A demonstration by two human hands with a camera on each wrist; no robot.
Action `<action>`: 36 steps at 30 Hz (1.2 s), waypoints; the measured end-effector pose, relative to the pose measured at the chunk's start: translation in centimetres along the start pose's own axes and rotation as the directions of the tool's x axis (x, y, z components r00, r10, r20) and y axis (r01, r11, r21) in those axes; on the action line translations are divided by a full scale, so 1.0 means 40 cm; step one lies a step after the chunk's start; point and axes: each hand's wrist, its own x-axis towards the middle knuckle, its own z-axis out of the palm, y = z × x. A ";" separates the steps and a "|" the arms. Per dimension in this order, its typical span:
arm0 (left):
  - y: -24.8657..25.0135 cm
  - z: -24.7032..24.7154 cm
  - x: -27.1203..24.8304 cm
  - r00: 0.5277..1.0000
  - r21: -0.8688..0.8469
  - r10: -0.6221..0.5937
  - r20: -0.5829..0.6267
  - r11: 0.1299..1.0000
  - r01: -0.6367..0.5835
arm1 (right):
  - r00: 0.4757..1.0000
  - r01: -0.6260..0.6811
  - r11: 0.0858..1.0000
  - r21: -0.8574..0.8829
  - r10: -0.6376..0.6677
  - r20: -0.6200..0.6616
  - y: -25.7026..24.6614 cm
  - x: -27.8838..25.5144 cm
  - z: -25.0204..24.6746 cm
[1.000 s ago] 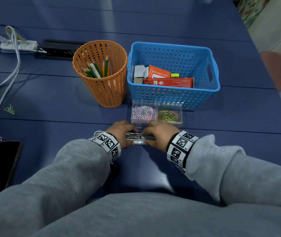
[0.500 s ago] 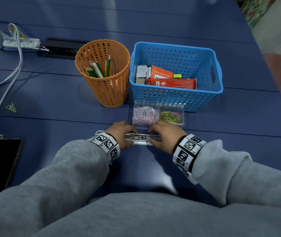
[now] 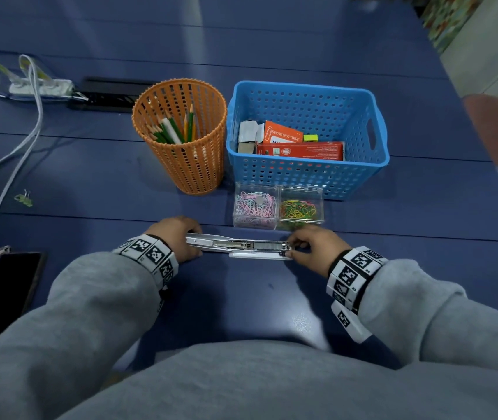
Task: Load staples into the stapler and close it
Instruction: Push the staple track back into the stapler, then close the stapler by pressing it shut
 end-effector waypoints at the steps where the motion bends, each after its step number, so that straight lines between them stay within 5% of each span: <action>1: 0.003 -0.012 -0.007 1.000 -0.026 0.003 -0.009 1.000 -0.004 | 1.000 0.001 1.000 0.012 -0.001 -0.009 0.001 0.000 0.000; 13: 0.127 -0.075 -0.044 0.963 -0.117 0.217 -0.162 0.965 -0.237 | 0.998 -0.063 0.989 0.132 0.065 -0.016 0.012 0.004 0.021; 16: 0.161 -0.045 -0.031 0.963 -0.226 0.233 -0.133 0.939 -0.259 | 0.997 -0.073 0.977 0.202 0.078 -0.016 0.007 0.003 0.028; 20: 0.208 0.026 -0.001 0.944 -0.165 0.320 -0.079 0.930 -0.329 | 0.998 -0.058 0.959 0.278 0.066 -0.018 -0.006 0.006 0.038; 29: 0.209 0.083 0.031 0.947 -0.226 0.319 -0.048 0.920 -0.321 | 0.977 -0.210 0.589 0.780 0.152 0.148 -0.022 0.006 0.038; 36: 0.214 0.090 0.034 0.936 -0.209 0.351 -0.032 0.913 -0.350 | 0.943 -0.296 0.680 0.670 0.319 0.093 -0.033 0.017 0.039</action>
